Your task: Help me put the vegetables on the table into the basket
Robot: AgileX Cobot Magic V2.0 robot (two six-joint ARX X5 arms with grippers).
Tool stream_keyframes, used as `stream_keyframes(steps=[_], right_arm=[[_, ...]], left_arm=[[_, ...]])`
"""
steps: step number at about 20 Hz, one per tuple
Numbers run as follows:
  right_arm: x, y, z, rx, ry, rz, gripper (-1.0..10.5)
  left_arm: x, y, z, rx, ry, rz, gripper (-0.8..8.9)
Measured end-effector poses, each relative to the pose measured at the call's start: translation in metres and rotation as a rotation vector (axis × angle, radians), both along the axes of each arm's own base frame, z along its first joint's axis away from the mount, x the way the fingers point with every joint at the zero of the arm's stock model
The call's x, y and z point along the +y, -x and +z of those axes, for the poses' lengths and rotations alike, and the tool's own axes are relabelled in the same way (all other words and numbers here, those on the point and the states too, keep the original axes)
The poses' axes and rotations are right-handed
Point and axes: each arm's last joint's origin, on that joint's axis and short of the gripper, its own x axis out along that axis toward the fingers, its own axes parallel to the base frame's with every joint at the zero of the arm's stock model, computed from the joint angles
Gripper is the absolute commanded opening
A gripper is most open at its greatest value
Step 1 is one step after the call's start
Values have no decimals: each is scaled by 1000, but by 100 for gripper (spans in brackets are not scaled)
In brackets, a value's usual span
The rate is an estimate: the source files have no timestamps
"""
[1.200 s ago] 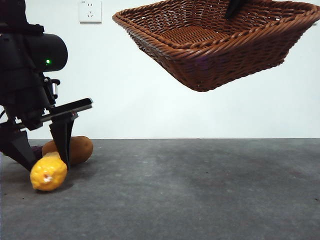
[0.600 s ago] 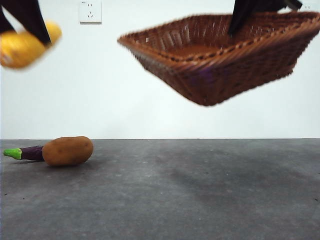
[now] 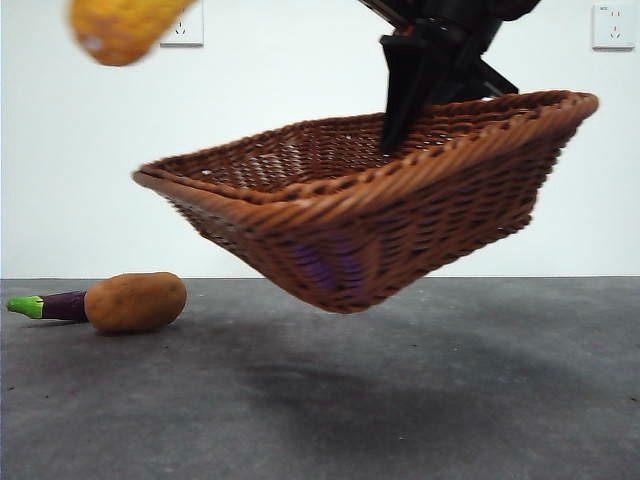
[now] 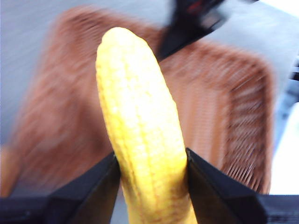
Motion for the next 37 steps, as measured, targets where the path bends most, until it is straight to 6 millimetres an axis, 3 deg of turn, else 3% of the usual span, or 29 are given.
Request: stream_keyframes(steps=[5, 9, 13, 14, 16, 17, 26, 28, 33, 35, 37], right_arm=[[-1, 3, -1, 29, 15, -8, -12], [-1, 3, -2, 36, 25, -10, -12], [-1, 4, -2, 36, 24, -9, -12], [-1, 4, -2, 36, 24, -8, -12], [-1, 4, -2, 38, 22, -7, -12], [-1, 3, -2, 37, 21, -7, -12], [0, 3, -1, 38, -5, 3, -12], [-2, 2, -1, 27, 15, -13, -12], [-26, -11, -1, 27, 18, -90, -12], [-39, -16, -2, 48, -4, -110, -12], [-53, -18, 3, 45, -32, -123, -12]], left_arm=[[-53, -31, -53, 187, -134, -116, -8], [-77, -36, -66, 179, -138, -173, -8], [-81, -33, -67, 181, -141, -191, 14], [-81, -33, -68, 184, -138, -195, 122], [-80, -32, -68, 193, -145, -196, 476], [-80, -32, -68, 196, -147, -195, 512], [-80, -32, -68, 197, -144, -193, 512], [-78, -30, -56, 193, -140, -191, 512], [-43, -25, 28, 20, -144, 0, 512], [-23, -32, 43, -45, -211, 90, 512], [-1, -45, 43, -73, -274, 147, 512]])
